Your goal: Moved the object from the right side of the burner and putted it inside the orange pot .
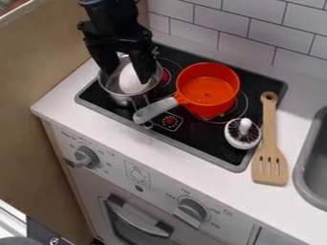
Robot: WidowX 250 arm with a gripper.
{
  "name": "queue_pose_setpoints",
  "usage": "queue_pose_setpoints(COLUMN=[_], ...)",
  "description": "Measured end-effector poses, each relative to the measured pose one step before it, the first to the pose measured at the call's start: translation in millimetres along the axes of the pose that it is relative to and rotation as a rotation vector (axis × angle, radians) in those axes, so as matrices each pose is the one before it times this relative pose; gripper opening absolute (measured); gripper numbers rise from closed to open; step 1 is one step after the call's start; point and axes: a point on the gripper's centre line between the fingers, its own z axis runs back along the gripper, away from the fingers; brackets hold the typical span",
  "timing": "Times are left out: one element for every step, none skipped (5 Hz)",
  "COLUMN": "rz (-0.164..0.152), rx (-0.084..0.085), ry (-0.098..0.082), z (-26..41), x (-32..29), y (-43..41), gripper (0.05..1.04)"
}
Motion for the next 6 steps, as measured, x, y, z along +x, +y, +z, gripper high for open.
queue_pose_setpoints(rz=[0.0137, 0.0988, -0.0063, 0.003, 0.0, 0.0191], rx=[-0.0077, -0.0165, -0.0138, 0.0026, 0.0, 0.0033], ry=[0.024, 0.0236, 0.0554, 0.0, 0.0015, -0.0038], z=[-6.22, -1.61, -4.26, 0.0, 0.0, -0.18], x=[-3.31, 7.22, 0.57, -0.01, -0.24, 0.5], y=[-1.56, -39.39, -28.44, 0.41, 0.0, -0.65], gripper=[0.999, 0.999, 0.999, 0.999, 0.999, 0.999])
